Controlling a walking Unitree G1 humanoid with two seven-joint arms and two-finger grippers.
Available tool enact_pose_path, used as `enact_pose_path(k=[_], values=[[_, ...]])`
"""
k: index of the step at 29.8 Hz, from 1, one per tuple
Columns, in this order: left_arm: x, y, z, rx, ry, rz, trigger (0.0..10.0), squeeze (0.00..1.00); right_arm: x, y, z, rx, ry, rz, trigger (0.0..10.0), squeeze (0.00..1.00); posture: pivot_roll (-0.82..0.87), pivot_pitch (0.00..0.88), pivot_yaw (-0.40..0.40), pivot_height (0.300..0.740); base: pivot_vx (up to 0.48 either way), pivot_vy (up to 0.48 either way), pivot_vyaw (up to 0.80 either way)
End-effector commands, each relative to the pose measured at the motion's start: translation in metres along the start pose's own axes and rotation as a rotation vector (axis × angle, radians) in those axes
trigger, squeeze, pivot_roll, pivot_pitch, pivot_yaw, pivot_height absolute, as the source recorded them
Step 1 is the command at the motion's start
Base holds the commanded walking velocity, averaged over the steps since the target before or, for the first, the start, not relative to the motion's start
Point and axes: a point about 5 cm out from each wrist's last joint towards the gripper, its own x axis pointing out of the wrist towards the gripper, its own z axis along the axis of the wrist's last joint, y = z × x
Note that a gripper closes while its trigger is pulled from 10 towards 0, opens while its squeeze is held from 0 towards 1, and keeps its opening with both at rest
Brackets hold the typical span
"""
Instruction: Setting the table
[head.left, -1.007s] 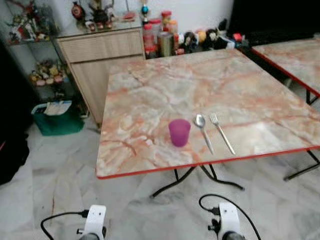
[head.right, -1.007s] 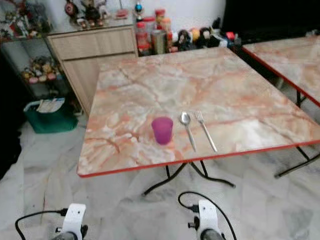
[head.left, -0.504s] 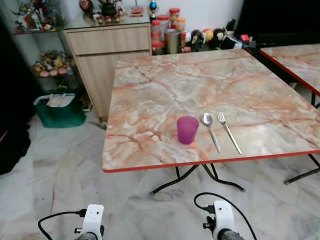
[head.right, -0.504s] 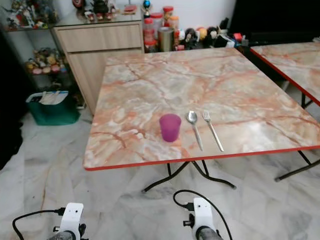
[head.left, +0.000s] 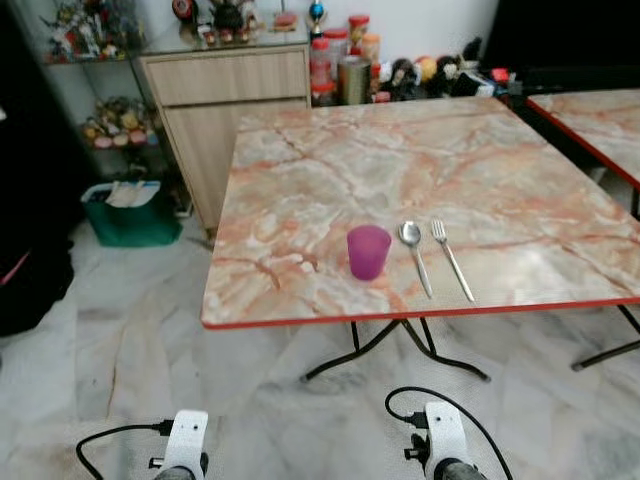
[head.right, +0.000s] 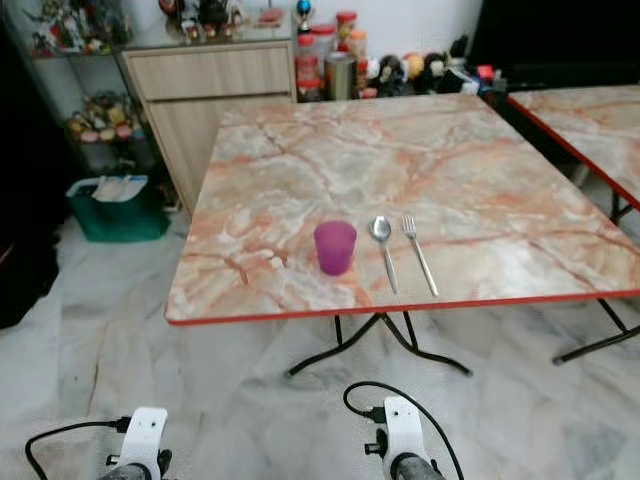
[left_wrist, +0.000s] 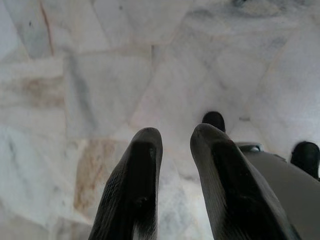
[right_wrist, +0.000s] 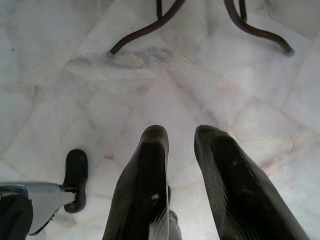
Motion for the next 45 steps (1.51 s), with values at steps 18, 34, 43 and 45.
enact_pose_path(k=[18, 34, 43, 45], values=[[0.000, 0.004, 0.000, -0.002, -0.003, 0.011, 10.0, 0.00, 0.002, 0.004, 0.014, -0.017, -0.055, 0.026, 10.0, 0.00, 0.00, 0.000, 0.027, 0.740, 0.000, -0.055, 0.00], [-0.001, 0.005, -0.006, -0.029, 0.006, 0.023, 10.0, 0.00, -0.009, -0.008, 0.021, -0.215, -0.288, 0.052, 10.0, 0.00, 0.00, 0.000, 0.014, 0.740, 0.000, 0.000, 0.00], [-0.002, 0.009, -0.007, -0.020, 0.008, 0.026, 10.0, 0.00, -0.031, -0.025, 0.015, -0.223, -0.474, 0.029, 10.0, 0.00, -0.01, 0.000, 0.030, 0.740, 0.000, 0.000, 0.00], [-0.002, 0.009, -0.007, -0.018, 0.009, 0.026, 10.0, 0.00, -0.037, -0.028, 0.020, -0.224, -0.526, 0.019, 10.0, 0.00, -0.03, 0.000, 0.035, 0.740, 0.000, 0.000, 0.00]])
